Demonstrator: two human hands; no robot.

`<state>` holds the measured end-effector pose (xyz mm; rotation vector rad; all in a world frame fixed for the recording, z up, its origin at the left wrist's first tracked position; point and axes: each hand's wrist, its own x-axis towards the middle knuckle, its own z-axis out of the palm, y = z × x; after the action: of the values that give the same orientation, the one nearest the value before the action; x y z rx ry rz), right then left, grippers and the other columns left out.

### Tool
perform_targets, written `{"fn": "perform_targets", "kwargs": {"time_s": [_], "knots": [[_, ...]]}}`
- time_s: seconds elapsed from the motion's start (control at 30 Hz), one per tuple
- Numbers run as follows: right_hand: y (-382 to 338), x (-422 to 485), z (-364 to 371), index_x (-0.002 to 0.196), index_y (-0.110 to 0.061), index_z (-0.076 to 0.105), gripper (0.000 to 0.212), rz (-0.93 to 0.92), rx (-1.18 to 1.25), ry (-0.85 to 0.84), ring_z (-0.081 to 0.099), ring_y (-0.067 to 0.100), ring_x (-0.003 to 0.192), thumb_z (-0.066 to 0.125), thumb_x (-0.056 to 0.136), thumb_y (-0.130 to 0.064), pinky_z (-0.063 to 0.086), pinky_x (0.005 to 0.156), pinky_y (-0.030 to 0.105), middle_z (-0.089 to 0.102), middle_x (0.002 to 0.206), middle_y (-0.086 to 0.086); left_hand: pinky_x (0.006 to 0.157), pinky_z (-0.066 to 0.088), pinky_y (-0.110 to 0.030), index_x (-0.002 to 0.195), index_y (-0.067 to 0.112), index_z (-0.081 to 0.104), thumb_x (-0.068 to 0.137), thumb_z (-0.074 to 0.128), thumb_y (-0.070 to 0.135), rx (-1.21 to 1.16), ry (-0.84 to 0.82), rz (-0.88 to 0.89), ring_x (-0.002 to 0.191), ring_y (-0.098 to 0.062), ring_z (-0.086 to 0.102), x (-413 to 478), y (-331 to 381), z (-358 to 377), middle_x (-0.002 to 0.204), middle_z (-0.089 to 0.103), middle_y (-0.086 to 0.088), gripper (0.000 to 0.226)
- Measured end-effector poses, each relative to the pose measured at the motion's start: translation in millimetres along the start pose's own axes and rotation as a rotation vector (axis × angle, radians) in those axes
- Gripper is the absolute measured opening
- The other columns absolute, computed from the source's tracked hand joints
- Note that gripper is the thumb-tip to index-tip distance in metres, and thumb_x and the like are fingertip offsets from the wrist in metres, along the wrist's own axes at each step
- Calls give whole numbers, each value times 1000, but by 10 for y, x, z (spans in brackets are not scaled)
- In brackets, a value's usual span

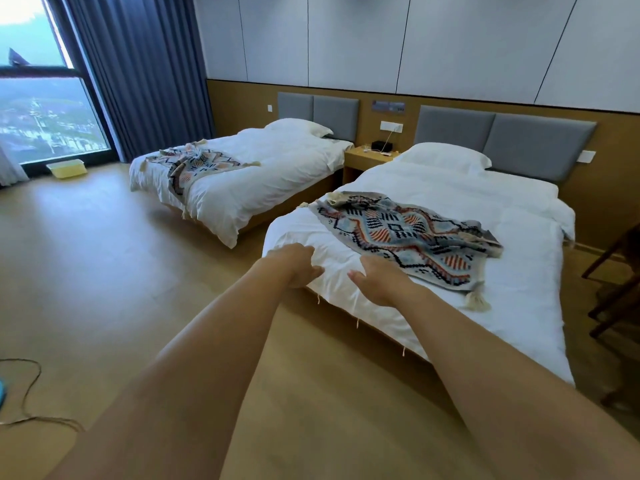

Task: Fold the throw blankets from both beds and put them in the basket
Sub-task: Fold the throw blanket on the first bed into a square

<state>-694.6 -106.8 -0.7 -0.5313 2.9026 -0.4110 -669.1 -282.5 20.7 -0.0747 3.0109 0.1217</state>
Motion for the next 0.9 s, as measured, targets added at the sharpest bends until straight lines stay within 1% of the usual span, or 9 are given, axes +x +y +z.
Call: {"fn": "perform_targets", "kwargs": {"time_s": [0.2,0.33,0.5,0.63,0.77,0.9], "knots": [[-152,1085,68,145,-10,25,58,7,6,-5,29,28,139,33,98,-43,28,110,41,29,152,11,108,29,-42,145,17,28,95,40,49,25,-35,19,136,-28,33,1069,-459,-47,151,32,-8,61],[-328,1865,36,146,-9,24,58,18,17,4,28,27,140,33,99,-42,27,111,41,28,153,11,106,32,-39,142,17,34,94,40,50,87,0,71,133,-27,38,1804,-859,-240,148,39,-7,59],[-609,2783,-35,141,-8,31,53,24,-38,41,37,29,133,34,99,-40,33,107,42,37,147,13,102,36,-41,142,16,34,94,39,50,150,17,142,132,-26,39,2679,-1339,-572,147,38,-7,59],[-768,3396,29,140,-9,32,51,13,-92,23,37,28,134,34,99,-39,34,106,41,37,147,11,106,34,-40,142,15,35,94,40,50,153,-26,179,133,-26,38,3255,-1640,-513,147,40,-7,59],[-831,4044,48,142,-9,29,52,22,-120,-13,33,29,136,33,99,-39,31,108,41,33,150,12,103,38,-42,143,18,33,93,42,51,159,-30,178,131,-27,40,3858,-1915,-438,147,39,-7,60],[-750,4759,82,139,-8,32,51,19,-146,-20,35,30,134,34,99,-39,33,107,42,36,147,14,103,38,-45,141,19,35,93,44,49,144,-34,189,129,-29,41,4538,-2116,-377,145,39,-8,58]]}}
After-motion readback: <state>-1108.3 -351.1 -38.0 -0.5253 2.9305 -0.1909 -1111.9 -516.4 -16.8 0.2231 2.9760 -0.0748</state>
